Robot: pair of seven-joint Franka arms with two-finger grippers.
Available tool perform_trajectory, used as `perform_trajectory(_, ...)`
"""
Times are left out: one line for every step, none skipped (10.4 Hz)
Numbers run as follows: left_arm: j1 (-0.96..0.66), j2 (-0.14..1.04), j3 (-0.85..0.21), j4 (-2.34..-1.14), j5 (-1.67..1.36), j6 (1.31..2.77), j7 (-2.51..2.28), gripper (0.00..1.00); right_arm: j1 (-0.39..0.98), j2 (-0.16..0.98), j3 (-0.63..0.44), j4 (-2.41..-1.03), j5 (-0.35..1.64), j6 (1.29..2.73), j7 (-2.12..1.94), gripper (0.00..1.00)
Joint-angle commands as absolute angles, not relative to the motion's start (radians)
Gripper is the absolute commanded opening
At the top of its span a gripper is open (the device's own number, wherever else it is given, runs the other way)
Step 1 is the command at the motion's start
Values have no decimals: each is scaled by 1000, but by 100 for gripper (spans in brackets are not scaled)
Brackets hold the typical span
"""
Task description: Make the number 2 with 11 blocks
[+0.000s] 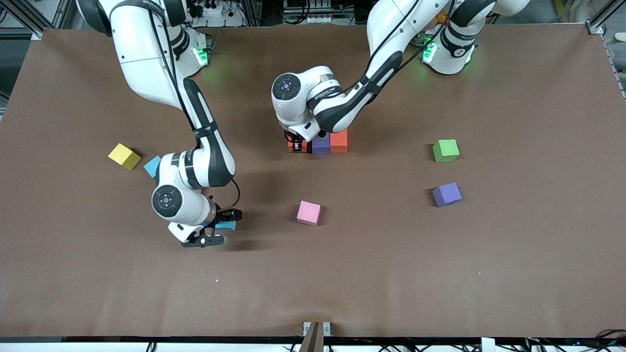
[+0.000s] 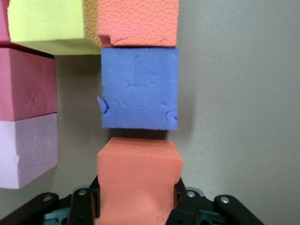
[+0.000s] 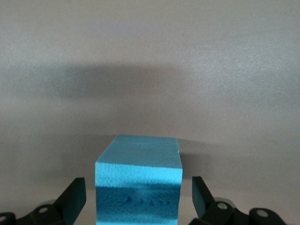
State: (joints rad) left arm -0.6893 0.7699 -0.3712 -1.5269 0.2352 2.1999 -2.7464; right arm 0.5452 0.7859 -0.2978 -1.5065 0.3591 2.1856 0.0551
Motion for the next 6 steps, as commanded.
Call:
perform_trajectory(-712, 772, -357, -1529, 238, 2192, -2882, 0, 526, 813, -296, -1471, 350, 2175, 83, 100)
perform_trajectory(-712, 770, -357, -1529, 239, 2192, -2882, 0, 520, 816, -296, -1471, 322, 2177, 83, 100)
perform_trajectory(-712, 772, -357, -1529, 239, 2192, -2882, 0, 520, 818, -295, -1471, 316, 2177, 84, 100)
perform_trajectory(-710, 772, -357, -1529, 238, 2192, -2882, 0, 523, 819, -296, -1471, 314, 2177, 83, 100)
perform_trajectory(-712, 778, -354, -1529, 239, 2192, -2882, 0, 520, 819, -295, -1471, 316, 2177, 81, 100)
perform_trajectory(-712, 778, -351, -1529, 239, 2192, -2882, 0, 522, 819, -295, -1471, 316, 2177, 81, 93)
